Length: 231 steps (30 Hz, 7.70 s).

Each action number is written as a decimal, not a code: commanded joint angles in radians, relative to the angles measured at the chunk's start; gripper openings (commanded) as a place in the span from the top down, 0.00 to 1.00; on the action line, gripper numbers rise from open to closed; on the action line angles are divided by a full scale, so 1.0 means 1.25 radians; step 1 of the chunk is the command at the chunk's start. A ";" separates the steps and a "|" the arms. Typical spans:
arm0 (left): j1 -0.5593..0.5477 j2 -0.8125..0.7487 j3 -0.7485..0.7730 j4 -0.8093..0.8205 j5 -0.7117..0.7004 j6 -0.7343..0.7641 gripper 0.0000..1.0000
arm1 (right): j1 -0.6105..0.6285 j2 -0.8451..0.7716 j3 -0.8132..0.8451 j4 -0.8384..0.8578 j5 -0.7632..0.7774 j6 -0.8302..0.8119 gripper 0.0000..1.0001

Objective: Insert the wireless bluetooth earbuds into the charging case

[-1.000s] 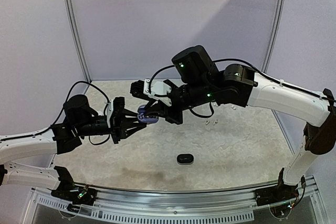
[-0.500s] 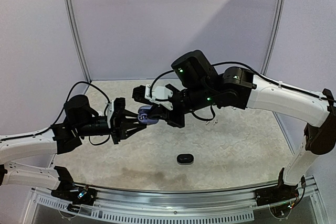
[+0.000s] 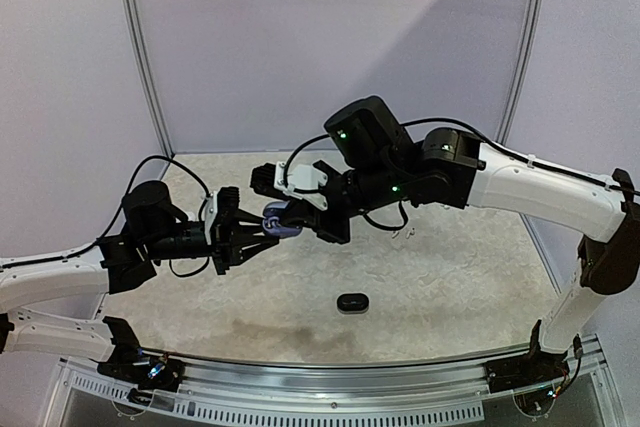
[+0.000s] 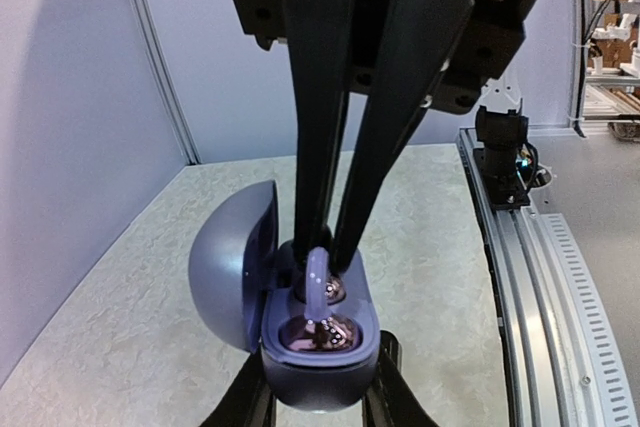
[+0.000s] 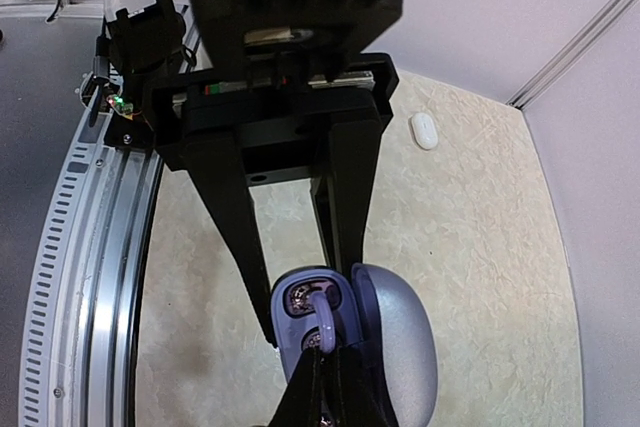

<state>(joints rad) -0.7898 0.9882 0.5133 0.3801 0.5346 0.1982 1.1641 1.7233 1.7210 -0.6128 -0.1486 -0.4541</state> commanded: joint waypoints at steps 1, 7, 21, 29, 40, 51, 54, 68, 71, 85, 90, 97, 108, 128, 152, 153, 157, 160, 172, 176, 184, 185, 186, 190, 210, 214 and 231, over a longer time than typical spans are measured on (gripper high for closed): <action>-0.003 0.001 0.009 0.039 0.013 0.013 1.00 | -0.004 0.029 0.013 0.000 -0.016 -0.009 0.94; -0.003 -0.003 0.007 0.041 0.007 0.019 1.00 | -0.005 0.052 0.023 -0.015 -0.002 -0.015 0.94; -0.003 -0.010 -0.003 0.043 -0.006 0.016 1.00 | -0.004 0.046 0.032 -0.059 0.065 -0.032 0.83; -0.003 -0.010 -0.004 0.034 -0.004 0.016 1.00 | -0.004 0.007 0.046 -0.038 0.026 -0.043 0.80; -0.003 -0.005 -0.006 0.011 -0.016 0.037 1.00 | -0.011 -0.133 0.003 0.095 -0.146 0.014 0.79; -0.012 -0.003 -0.007 0.025 -0.054 0.274 1.00 | -0.002 0.038 0.082 0.046 0.220 0.091 0.83; -0.012 0.000 -0.007 0.025 -0.071 0.275 1.00 | 0.012 0.038 0.055 0.050 0.150 0.059 0.83; -0.011 0.004 0.004 -0.002 -0.084 0.166 1.00 | -0.019 -0.116 -0.115 0.083 0.090 0.048 0.42; -0.001 0.003 0.014 -0.035 -0.116 0.024 1.00 | -0.047 -0.140 -0.146 0.112 0.062 0.076 0.36; 0.140 0.071 0.103 -0.130 0.057 -0.311 1.00 | -0.182 -0.172 -0.303 0.302 -0.241 0.176 0.01; 0.108 0.086 0.107 -0.077 0.129 -0.266 1.00 | -0.182 -0.113 -0.270 0.376 -0.372 0.195 0.07; 0.081 0.087 0.100 -0.046 0.147 -0.248 1.00 | -0.181 -0.008 -0.183 0.331 -0.450 0.207 0.26; 0.075 0.070 0.081 -0.027 0.142 -0.232 1.00 | -0.176 0.042 -0.139 0.283 -0.473 0.218 0.79; 0.071 0.033 0.017 -0.039 -0.134 -0.203 0.01 | -0.440 -0.016 -0.430 -0.043 -0.370 0.532 1.00; 0.067 0.011 -0.001 -0.032 -0.133 -0.192 0.01 | -0.467 0.124 -0.459 -0.199 -0.304 0.513 0.58; 0.067 0.009 -0.002 -0.032 -0.133 -0.192 0.01 | -0.469 0.120 -0.447 -0.209 -0.286 0.510 0.55; 0.067 0.007 0.000 -0.039 -0.151 -0.190 0.01 | -0.471 0.115 -0.368 -0.276 -0.204 0.495 0.40; 0.067 0.006 0.008 -0.065 -0.185 -0.177 0.01 | -0.470 0.114 -0.290 -0.330 -0.145 0.475 0.33; 0.165 0.223 0.345 -0.807 -0.334 0.521 0.01 | -0.469 0.003 -0.134 -0.310 0.176 0.391 0.01; 0.244 0.375 0.494 -1.140 -0.521 0.814 0.01 | -0.470 -0.071 -0.192 -0.234 0.242 0.371 0.01; 0.503 0.610 0.778 -1.273 -0.603 1.020 0.01 | -0.470 -0.164 -0.300 -0.151 0.219 0.349 0.01; 0.522 0.655 0.819 -1.285 -0.619 1.010 0.01 | -0.469 -0.166 -0.303 -0.153 0.216 0.355 0.01; 0.538 0.696 0.866 -1.294 -0.631 0.993 0.01 | -0.469 -0.165 -0.304 -0.155 0.213 0.358 0.01; 0.593 0.819 1.013 -1.291 -0.607 0.960 0.01 | -0.460 -0.163 -0.302 -0.160 0.212 0.387 0.01; 0.648 0.955 0.898 -1.014 -0.486 1.071 0.16 | -0.383 -0.110 -0.215 -0.224 0.271 0.418 0.01; 0.649 0.953 0.875 -1.022 -0.487 1.080 0.34 | -0.377 -0.100 -0.201 -0.228 0.273 0.419 0.01; 0.569 0.715 0.742 -1.018 -0.460 1.050 1.00 | -0.373 -0.176 -0.258 -0.017 0.424 0.451 0.01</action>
<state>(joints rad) -0.0059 2.0689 1.5055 -0.8982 -0.0547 1.4982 0.6903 1.5879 1.4548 -0.8169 0.2379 0.0776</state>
